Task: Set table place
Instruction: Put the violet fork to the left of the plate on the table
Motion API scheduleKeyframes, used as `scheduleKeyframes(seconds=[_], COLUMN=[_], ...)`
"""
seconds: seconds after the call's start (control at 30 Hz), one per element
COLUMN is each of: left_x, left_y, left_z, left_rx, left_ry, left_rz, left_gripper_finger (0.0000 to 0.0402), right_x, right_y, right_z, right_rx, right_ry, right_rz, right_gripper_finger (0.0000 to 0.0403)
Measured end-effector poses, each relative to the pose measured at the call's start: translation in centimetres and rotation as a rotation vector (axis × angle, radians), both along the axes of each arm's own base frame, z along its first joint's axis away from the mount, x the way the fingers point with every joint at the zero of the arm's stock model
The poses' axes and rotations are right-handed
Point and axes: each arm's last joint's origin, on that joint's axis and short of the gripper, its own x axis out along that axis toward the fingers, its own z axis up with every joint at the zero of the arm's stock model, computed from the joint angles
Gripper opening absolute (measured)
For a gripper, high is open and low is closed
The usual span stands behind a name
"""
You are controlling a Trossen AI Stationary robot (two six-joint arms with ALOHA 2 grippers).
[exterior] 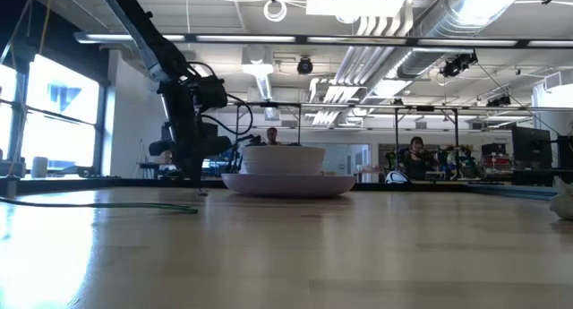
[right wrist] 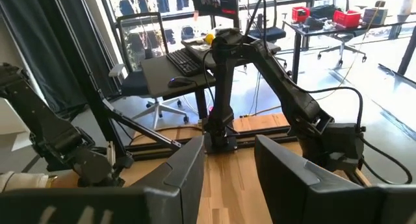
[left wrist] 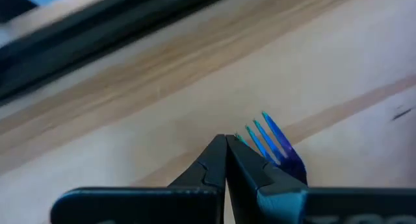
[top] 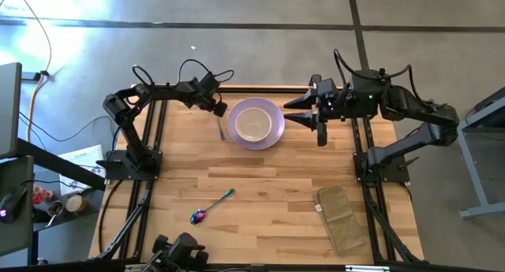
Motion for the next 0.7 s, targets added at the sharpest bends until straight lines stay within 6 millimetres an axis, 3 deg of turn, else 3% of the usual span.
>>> scheduleKeyframes(seconds=[0.33, 0.57, 0.7], left_x=[0.5, 3.2, 5.1], left_y=[0.1, -3.7, -6.2], left_z=[0.5, 1.9, 1.7], left_rx=[-0.021, -0.059, -0.051], left_ry=[-0.114, -0.114, -0.07], left_rz=[-0.019, -0.158, -0.193], left_gripper_finger=[0.0, 0.0, 0.0], right_x=[0.0, 0.0, 0.0], right_y=[-0.1, -0.1, -0.1], right_z=[0.0, 0.0, 0.0], right_rx=[0.005, 0.006, -0.012], right_ry=[-0.005, -0.003, -0.002], right_rz=[-0.031, -0.031, -0.028], right_gripper_finger=[0.0128, 0.0128, 0.0128])
